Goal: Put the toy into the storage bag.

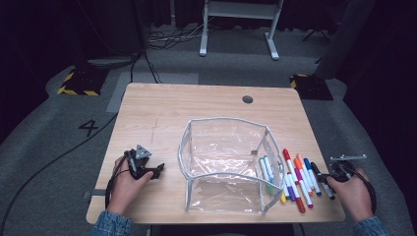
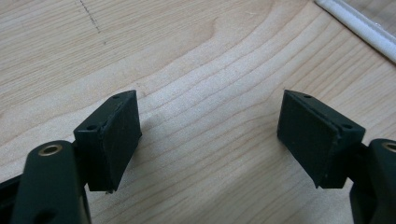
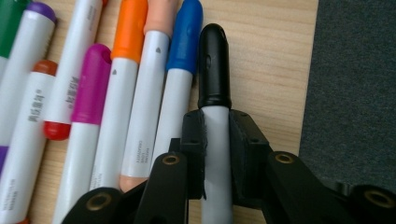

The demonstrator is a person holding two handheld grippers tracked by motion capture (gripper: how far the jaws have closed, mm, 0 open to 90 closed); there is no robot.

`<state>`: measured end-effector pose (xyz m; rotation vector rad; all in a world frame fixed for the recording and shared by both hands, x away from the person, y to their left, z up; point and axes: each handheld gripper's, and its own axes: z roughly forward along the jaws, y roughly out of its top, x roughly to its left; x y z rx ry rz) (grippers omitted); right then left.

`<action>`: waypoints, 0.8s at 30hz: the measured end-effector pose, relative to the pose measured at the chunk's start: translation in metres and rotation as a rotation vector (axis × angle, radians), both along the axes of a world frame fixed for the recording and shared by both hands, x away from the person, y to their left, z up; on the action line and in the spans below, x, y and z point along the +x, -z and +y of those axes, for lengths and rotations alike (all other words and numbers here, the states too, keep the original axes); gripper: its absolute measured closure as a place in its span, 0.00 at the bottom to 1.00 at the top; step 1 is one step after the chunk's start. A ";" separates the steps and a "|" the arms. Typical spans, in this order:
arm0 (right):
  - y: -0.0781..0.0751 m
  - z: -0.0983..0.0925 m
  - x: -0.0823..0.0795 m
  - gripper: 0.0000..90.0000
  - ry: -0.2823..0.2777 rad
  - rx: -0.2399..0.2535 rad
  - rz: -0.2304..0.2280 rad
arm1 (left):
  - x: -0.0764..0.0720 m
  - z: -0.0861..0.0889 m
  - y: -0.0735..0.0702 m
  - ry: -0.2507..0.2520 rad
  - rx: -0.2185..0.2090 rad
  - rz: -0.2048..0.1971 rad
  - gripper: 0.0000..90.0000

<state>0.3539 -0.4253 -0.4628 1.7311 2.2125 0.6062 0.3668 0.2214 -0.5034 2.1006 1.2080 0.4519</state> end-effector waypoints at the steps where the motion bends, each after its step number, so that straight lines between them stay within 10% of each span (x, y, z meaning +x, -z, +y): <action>1: -0.006 -0.002 -0.002 0.85 -0.002 0.008 -0.013 | 0.000 0.000 0.000 0.004 0.001 0.002 0.24; 24: -0.091 0.014 -0.011 0.86 -0.208 0.116 -0.225 | 0.003 -0.001 0.000 0.017 0.000 0.000 0.24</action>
